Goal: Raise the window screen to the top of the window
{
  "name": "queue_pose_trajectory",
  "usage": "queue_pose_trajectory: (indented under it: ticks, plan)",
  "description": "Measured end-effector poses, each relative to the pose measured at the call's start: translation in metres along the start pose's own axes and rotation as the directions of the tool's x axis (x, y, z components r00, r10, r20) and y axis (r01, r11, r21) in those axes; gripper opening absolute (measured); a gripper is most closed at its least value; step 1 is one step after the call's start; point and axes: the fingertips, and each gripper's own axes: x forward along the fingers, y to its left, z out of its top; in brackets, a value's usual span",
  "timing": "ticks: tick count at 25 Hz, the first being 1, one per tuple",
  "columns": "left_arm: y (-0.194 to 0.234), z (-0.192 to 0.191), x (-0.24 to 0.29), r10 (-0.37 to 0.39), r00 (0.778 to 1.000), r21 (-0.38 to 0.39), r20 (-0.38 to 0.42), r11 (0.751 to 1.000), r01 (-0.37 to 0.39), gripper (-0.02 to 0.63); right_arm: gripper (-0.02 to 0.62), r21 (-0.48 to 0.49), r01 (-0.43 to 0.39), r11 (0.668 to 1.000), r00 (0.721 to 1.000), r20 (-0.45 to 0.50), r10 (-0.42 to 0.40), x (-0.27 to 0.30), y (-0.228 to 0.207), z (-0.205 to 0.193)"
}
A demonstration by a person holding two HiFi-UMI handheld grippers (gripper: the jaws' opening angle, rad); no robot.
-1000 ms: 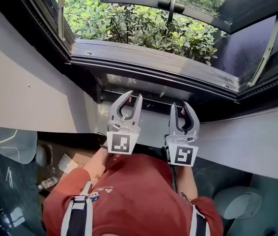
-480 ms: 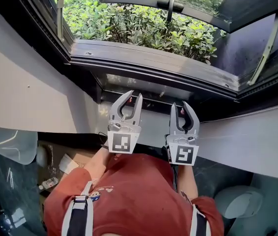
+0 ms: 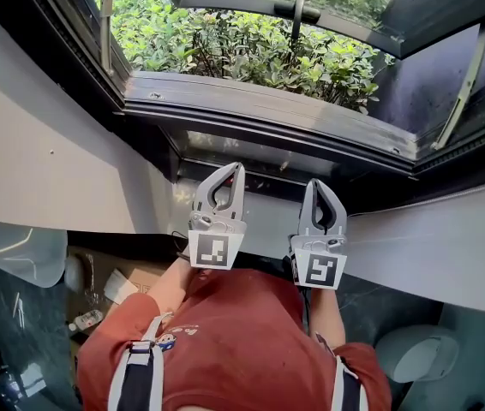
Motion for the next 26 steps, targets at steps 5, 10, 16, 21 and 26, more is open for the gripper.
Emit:
queue_pose_trajectory:
  ticks: [5,10,16,21,26]
  plan:
    - [-0.0016,0.0013,-0.0004,-0.005,1.0,-0.008,0.007,1.0,0.005,0.006,0.009,-0.007,0.008,1.0,1.0,0.011,-0.008,0.002,-0.0006,0.0048]
    - [-0.0023,0.0032,-0.0003,-0.009,1.0,0.002,0.018,1.0,0.009,0.006,0.009,-0.017,0.012,1.0,1.0,0.007,-0.011,0.0015,-0.0016,0.0045]
    - [-0.0032,0.0028,-0.0001,-0.011,1.0,-0.005,0.012,1.0,0.011,0.006,0.009,-0.024,0.016,1.0,1.0,0.001,-0.016,0.0001,-0.0029,0.0033]
    - [-0.0049,0.0037,-0.0002,-0.009,1.0,-0.016,0.013,1.0,0.009,0.006,0.009,-0.021,0.026,0.999,1.0,0.017,-0.026,0.0001,-0.0053,0.0087]
    - [-0.0048,0.0043,-0.0006,-0.008,1.0,-0.028,0.01,1.0,0.009,0.006,0.009,-0.03,0.026,0.999,1.0,-0.007,-0.027,-0.0028,-0.0062,0.003]
